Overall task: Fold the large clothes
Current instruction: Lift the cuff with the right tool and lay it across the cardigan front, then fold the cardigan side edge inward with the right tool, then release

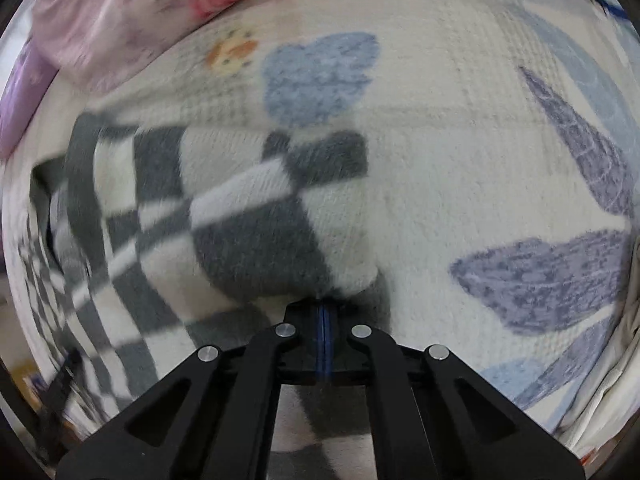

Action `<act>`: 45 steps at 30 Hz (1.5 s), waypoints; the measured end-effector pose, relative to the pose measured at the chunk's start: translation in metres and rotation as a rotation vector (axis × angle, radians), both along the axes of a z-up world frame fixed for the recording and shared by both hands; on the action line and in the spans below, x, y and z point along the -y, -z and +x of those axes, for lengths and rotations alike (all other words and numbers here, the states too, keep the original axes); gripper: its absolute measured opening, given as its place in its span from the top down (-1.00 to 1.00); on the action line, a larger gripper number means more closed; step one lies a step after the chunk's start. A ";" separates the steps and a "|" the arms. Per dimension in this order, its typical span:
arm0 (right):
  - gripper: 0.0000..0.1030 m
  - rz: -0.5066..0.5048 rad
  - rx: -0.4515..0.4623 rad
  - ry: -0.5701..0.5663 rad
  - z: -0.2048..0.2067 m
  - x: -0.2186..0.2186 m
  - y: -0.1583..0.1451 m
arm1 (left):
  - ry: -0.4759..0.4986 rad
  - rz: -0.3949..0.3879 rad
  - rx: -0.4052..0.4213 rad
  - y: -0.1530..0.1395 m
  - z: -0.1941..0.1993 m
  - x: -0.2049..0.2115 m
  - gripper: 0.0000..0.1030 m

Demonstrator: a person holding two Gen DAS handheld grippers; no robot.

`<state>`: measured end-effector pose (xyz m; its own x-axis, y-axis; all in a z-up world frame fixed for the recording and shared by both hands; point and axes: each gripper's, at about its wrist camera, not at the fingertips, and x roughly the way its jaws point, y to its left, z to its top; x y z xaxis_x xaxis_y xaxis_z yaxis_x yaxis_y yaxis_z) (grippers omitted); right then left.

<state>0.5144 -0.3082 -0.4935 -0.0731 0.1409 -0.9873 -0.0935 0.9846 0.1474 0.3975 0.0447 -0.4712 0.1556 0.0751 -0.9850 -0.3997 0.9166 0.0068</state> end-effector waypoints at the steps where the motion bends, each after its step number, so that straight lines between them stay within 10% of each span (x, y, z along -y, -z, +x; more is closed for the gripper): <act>1: 1.00 -0.016 -0.029 -0.025 -0.019 -0.002 -0.005 | -0.003 0.001 -0.008 -0.002 -0.001 0.001 0.25; 10: 1.00 -0.002 -0.050 -0.047 -0.087 0.012 -0.004 | 0.010 0.040 -0.003 0.005 -0.008 0.012 0.21; 21: 0.74 0.153 0.020 -0.010 -0.085 0.036 -0.114 | 0.045 0.047 -0.027 -0.050 -0.031 0.037 -0.16; 24: 0.35 0.153 0.049 -0.026 -0.103 0.045 -0.143 | 0.055 0.043 -0.025 -0.077 -0.041 0.051 -0.30; 26: -0.38 0.140 0.093 -0.028 -0.116 0.045 -0.169 | 0.068 0.036 -0.011 -0.097 -0.049 0.056 -0.30; 29: -0.57 0.157 0.133 -0.025 -0.116 0.028 -0.198 | 0.078 0.036 -0.001 -0.125 -0.063 0.065 -0.41; 45: -0.81 0.187 0.217 0.050 -0.244 0.031 -0.326 | 0.272 0.000 0.099 -0.277 -0.168 0.127 -0.51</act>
